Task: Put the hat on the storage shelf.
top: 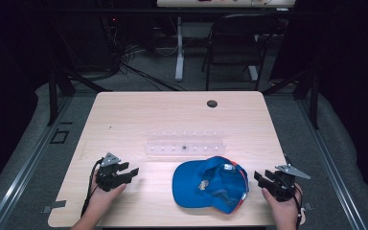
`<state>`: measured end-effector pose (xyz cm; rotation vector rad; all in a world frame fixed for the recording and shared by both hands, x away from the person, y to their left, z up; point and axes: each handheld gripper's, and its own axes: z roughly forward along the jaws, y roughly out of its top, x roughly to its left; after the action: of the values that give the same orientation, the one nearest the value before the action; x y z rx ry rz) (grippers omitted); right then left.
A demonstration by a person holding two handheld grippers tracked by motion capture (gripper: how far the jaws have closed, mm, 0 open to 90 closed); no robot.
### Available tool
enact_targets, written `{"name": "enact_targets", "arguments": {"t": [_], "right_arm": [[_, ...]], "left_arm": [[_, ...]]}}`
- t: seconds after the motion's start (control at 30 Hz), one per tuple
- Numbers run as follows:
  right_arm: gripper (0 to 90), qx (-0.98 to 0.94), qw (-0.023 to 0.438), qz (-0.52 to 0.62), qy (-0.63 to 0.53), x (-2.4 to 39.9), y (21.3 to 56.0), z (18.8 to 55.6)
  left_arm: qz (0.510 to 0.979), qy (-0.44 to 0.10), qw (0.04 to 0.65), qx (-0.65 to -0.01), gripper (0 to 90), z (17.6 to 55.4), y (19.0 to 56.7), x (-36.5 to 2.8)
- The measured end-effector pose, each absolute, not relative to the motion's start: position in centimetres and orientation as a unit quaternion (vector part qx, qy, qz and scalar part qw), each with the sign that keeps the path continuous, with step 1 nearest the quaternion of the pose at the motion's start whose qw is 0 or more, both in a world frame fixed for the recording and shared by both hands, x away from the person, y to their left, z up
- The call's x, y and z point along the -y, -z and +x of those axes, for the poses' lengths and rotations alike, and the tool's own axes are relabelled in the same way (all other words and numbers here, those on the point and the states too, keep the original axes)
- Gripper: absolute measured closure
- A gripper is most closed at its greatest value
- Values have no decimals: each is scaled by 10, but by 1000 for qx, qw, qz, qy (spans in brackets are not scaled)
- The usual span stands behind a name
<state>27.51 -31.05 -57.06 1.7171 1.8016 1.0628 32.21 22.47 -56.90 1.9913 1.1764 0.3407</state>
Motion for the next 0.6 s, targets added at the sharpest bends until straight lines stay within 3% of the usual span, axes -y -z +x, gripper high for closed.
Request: {"name": "enact_targets", "arguments": {"t": [0.23,0.4,0.6], "right_arm": [[481,-662,212,612,-377,306,565,274],[478,-665,168,615,-388,304,558,276],[492,-672,154,612,-388,304,552,278]], "left_arm": [[791,-137,391,-451,489,321,567,-224],[786,-140,386,-462,489,320,566,-227],[779,-132,390,-474,485,321,567,-229]]}}
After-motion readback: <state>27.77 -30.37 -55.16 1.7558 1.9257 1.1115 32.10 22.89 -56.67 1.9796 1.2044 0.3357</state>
